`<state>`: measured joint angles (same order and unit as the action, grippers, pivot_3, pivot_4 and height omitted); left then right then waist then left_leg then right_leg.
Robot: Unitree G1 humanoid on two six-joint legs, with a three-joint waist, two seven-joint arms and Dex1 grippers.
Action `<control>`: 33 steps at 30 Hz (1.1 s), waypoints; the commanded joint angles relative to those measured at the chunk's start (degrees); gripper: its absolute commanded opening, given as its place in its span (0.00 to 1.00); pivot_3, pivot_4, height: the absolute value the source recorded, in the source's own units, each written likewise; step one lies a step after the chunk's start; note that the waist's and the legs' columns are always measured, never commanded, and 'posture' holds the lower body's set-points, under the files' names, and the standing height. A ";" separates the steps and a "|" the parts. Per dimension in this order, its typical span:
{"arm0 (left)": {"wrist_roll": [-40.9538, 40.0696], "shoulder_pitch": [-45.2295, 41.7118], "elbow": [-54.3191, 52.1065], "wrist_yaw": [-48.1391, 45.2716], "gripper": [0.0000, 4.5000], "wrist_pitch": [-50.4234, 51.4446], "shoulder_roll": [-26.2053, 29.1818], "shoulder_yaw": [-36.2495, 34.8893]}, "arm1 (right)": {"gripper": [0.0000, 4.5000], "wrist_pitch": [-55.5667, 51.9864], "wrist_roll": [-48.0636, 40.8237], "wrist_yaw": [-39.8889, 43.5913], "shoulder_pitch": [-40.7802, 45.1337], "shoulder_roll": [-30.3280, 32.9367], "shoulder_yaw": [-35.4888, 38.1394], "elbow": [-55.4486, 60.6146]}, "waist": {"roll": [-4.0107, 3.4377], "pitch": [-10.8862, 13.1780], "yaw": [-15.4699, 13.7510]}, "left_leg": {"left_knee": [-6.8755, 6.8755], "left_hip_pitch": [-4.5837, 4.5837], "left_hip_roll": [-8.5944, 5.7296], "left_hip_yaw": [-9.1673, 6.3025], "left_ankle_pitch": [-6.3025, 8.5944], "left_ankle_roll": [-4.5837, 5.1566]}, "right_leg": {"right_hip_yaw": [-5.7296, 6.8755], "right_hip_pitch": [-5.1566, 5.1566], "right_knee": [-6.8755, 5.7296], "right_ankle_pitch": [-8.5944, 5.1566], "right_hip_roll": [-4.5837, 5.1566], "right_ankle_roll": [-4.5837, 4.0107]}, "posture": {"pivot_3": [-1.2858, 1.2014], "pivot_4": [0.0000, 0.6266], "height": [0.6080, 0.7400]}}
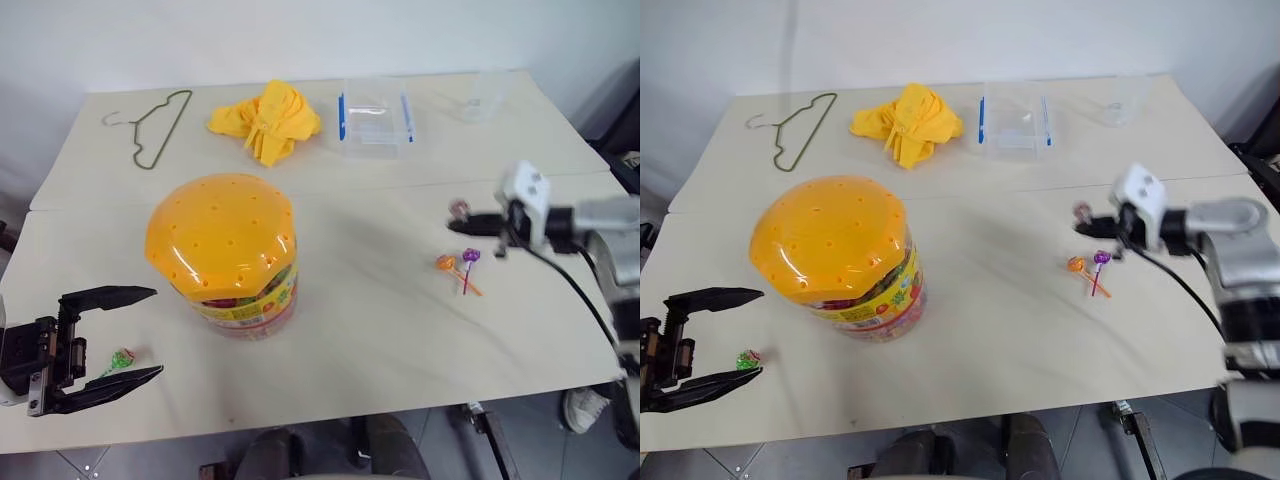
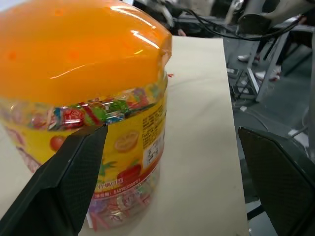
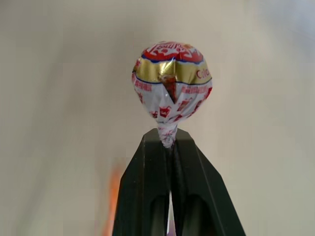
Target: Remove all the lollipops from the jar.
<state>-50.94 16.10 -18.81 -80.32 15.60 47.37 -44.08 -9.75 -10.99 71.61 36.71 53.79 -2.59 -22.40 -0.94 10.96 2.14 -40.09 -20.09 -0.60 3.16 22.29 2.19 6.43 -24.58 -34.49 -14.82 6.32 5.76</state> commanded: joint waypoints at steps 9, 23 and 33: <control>1.16 -0.30 2.27 -0.08 1.00 -0.18 0.56 0.11 | 0.39 11.17 0.26 2.30 -6.92 1.54 4.43 -8.03 | -0.01 0.00 -0.65 | -0.09 0.15 0.12 0.05 0.01 -0.09 | -0.43 0.05 -0.10 0.02 0.09 -0.12 | 0.52 0.24 1.00; 13.85 -3.05 13.30 11.11 1.00 -2.96 1.98 0.94 | 0.99 13.08 -21.94 15.32 -13.70 -2.70 19.94 4.42 | -0.01 0.00 -0.66 | -0.15 -0.01 0.12 -0.16 0.01 -0.08 | -0.24 0.06 -0.04 0.03 0.09 -0.12 | 0.52 0.24 1.00; 19.25 1.50 14.48 21.15 1.00 -12.29 -7.50 -0.95 | 0.99 19.54 -20.90 7.46 -31.36 -11.56 20.27 27.34 | 0.06 -0.04 -0.91 | -0.12 0.01 0.09 -0.22 0.06 -0.08 | -0.22 0.11 -0.01 0.05 0.14 -0.08 | 0.52 0.24 1.00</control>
